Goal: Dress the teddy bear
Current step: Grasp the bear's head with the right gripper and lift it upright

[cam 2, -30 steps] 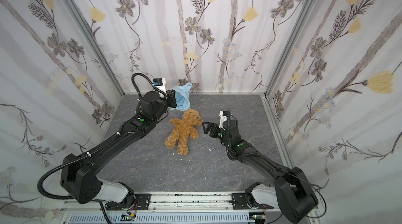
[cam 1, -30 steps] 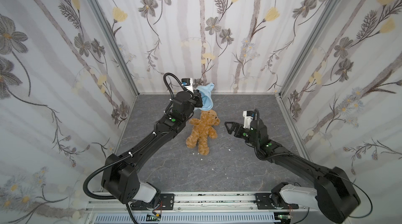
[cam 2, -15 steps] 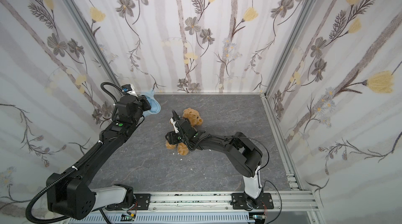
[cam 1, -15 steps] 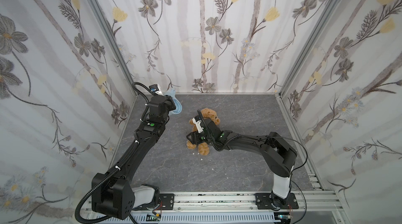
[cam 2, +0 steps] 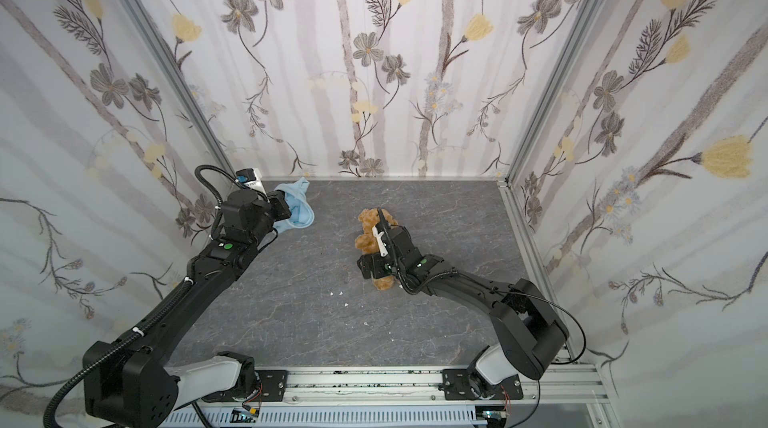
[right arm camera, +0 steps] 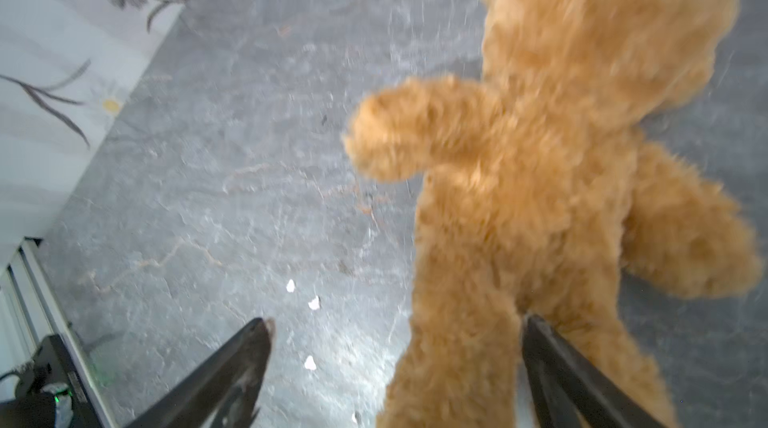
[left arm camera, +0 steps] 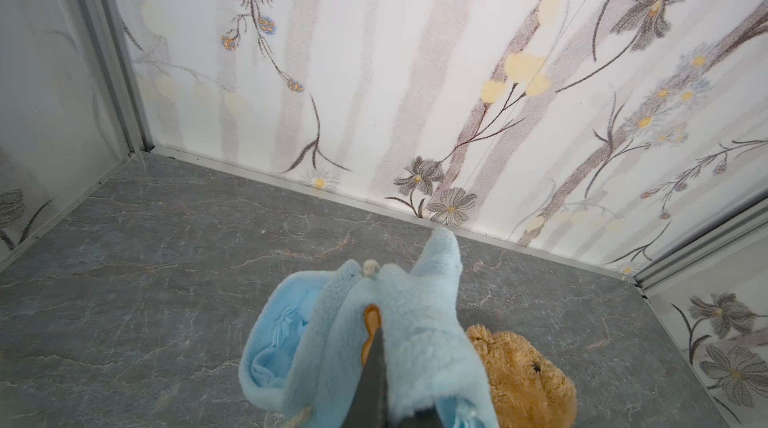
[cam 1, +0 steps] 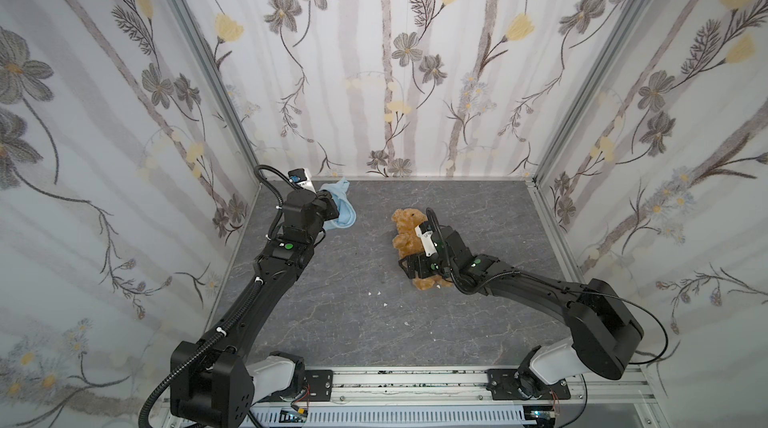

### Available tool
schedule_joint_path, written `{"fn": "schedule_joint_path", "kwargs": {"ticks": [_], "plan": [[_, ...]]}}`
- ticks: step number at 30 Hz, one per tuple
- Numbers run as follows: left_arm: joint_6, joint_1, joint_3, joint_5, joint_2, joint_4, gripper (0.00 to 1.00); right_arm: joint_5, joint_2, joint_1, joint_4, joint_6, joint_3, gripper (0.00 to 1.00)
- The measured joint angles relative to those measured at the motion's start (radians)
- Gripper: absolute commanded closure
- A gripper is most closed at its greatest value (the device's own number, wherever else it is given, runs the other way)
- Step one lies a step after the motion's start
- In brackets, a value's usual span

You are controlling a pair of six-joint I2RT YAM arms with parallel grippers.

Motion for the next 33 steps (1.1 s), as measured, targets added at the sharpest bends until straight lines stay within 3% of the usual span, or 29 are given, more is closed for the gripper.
{"fn": "schedule_joint_path", "kwargs": {"ticks": [6, 14, 19, 33], "plan": [[-0.002, 0.000, -0.008, 0.014, -0.022, 0.000, 1.00, 0.019, 0.058, -0.108, 0.014, -0.009, 0.124, 0.00], [-0.019, -0.003, -0.008, 0.055, -0.008, 0.000, 1.00, 0.034, 0.289, -0.215, 0.006, 0.066, 0.291, 0.00], [-0.018, -0.004, -0.009, 0.070, -0.008, 0.000, 1.00, -0.018, 0.404, -0.216, 0.020, 0.095, 0.390, 0.00], [-0.006, -0.004, -0.025, 0.077, -0.012, 0.000, 1.00, 0.013, 0.593, -0.224, 0.040, 0.166, 0.496, 0.00]]}}
